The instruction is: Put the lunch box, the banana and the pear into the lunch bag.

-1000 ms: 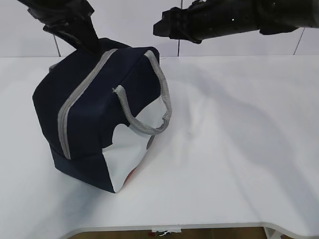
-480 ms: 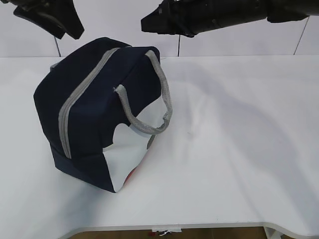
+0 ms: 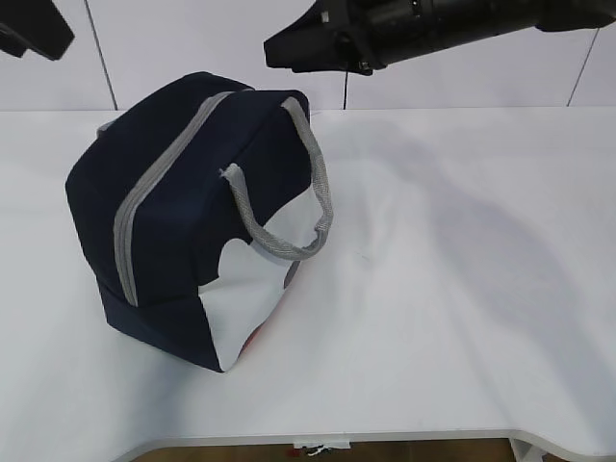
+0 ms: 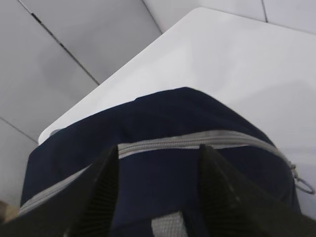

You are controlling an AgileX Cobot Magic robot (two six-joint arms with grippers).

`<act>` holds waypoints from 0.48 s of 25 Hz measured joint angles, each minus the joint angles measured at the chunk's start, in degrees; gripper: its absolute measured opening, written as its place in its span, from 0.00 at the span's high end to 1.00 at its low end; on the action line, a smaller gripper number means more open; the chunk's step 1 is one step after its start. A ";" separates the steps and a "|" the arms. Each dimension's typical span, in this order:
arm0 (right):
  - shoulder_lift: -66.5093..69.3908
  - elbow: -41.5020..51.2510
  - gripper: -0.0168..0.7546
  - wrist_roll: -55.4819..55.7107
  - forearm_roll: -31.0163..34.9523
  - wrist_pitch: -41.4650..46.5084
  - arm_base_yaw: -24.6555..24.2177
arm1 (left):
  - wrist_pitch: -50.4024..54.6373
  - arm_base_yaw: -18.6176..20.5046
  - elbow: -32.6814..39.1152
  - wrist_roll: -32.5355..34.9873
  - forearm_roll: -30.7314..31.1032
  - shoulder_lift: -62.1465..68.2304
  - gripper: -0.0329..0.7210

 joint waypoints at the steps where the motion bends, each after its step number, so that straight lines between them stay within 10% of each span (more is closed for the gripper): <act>1: 0.00 0.00 0.44 -0.09 0.00 -1.97 -0.55 | 0.00 0.00 1.02 0.00 0.20 -1.81 0.52; 12: -5.78 0.00 0.47 -2.44 0.00 -8.14 -2.51 | 0.47 0.00 15.50 0.00 1.96 -20.47 0.63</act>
